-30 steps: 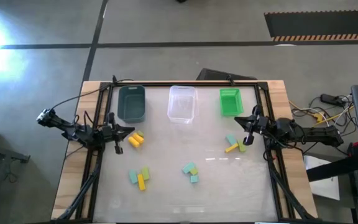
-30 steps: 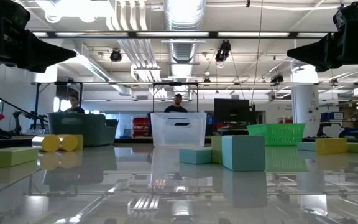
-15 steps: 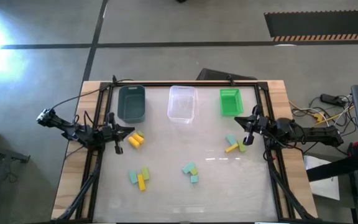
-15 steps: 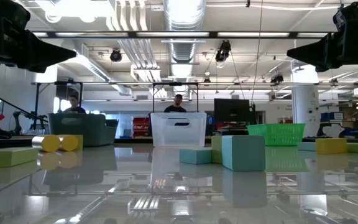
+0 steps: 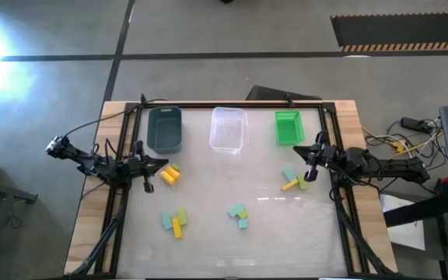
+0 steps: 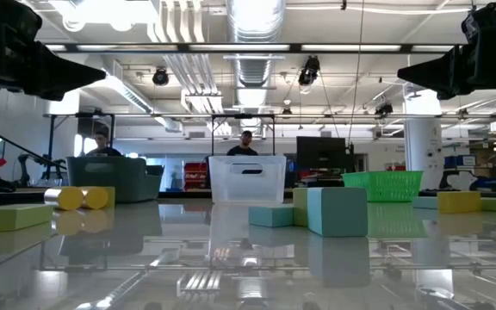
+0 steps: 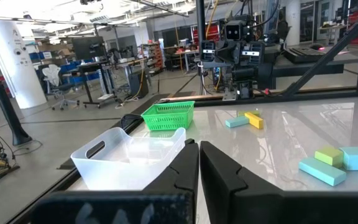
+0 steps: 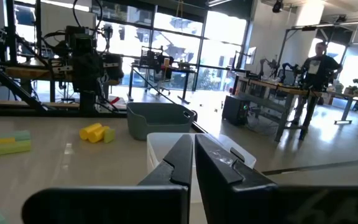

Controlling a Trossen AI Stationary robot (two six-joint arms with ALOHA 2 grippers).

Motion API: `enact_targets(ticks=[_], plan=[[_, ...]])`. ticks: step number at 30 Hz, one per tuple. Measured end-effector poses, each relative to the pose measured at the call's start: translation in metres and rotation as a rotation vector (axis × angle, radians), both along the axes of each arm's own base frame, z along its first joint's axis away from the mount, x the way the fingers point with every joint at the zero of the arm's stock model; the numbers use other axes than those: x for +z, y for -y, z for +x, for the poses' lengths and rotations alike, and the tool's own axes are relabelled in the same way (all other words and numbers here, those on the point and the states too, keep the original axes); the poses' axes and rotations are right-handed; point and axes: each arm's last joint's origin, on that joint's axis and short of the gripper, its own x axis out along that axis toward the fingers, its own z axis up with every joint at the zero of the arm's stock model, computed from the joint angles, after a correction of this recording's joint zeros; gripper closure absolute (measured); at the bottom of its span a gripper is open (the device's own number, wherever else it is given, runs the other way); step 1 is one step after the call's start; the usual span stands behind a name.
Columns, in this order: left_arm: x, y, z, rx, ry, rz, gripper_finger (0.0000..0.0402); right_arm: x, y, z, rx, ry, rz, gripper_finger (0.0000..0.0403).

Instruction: Sort & place blocks by color

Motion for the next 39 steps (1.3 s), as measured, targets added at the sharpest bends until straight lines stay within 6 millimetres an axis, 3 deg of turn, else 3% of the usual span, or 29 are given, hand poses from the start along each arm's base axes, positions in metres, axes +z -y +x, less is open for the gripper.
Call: enact_targets(ticks=[13, 18, 25, 39], plan=[[0.004, 0.000, 0.000, 0.000, 0.040, -0.016, 0.0402, 0.000, 0.000, 0.000, 0.000, 0.000, 0.000, 0.0394], [0.019, -0.001, -0.002, -0.021, 0.238, -0.231, 0.0402, 0.001, 0.000, 0.000, 0.001, 0.015, 0.008, 0.0394], [0.034, -0.003, -0.006, -0.038, 0.408, -0.337, 0.0402, 0.001, 0.002, -0.001, -0.029, 0.120, 0.299, 0.0394], [0.041, -0.004, -0.009, -0.038, 0.474, -0.347, 0.0402, 0.008, 0.002, -0.002, -0.009, 0.206, 0.353, 0.0394]])
